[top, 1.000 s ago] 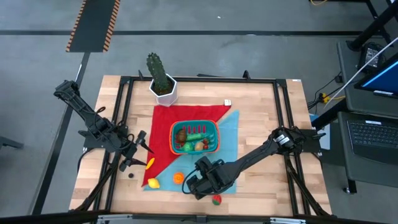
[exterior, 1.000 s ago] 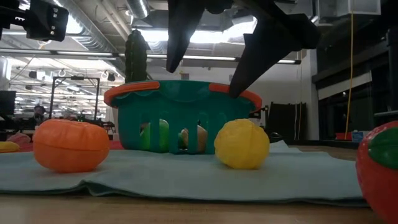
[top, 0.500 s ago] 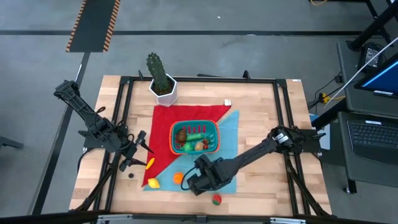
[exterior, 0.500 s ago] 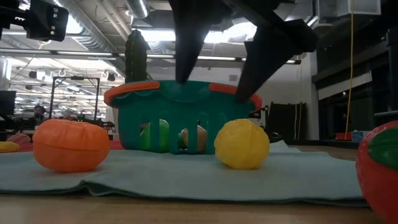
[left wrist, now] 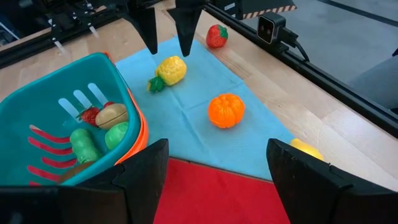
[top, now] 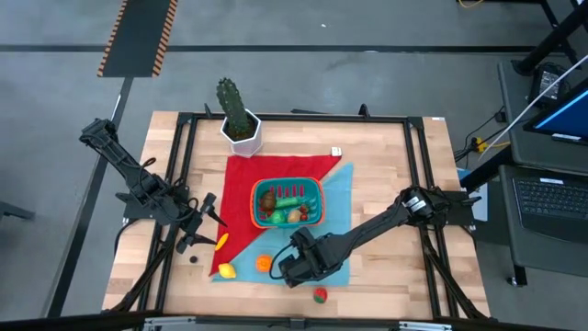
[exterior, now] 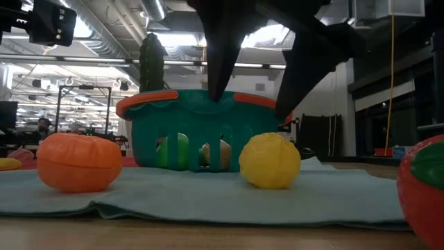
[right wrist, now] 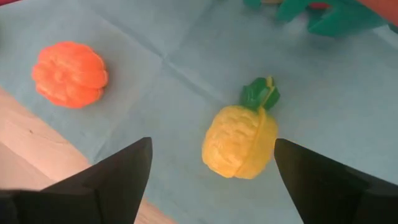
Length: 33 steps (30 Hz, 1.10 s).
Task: Build produce basket
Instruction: Put the yellow pineapple into the blue basket
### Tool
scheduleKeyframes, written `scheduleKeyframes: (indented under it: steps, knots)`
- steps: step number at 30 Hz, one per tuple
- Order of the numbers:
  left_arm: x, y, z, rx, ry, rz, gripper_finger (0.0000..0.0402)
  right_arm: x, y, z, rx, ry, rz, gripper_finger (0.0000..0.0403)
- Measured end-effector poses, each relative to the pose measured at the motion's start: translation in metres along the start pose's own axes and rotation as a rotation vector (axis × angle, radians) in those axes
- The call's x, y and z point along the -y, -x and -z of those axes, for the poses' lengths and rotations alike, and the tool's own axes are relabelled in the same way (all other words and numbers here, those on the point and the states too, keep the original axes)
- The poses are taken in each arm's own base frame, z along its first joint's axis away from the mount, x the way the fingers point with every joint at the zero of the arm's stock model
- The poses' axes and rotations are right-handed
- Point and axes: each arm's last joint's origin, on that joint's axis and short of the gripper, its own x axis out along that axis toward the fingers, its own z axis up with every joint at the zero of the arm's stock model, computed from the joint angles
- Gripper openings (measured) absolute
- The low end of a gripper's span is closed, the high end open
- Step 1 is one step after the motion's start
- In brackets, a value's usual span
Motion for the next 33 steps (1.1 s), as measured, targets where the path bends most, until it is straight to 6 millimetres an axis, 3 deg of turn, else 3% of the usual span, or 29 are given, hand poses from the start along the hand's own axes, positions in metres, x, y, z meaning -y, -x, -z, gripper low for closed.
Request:
scheduleKeyframes:
  steps: [13, 33]
  knots:
    - [0.000, 0.000, 0.001, -0.009, -0.002, 0.000, 0.0264, -0.001, -0.030, 0.006, -0.004, -0.019, 0.062, 0.0338]
    - [0.000, 0.000, 0.004, -0.039, -0.009, 0.001, 0.0264, -0.003, -0.032, 0.001, -0.007, -0.105, 0.035, 0.0338]
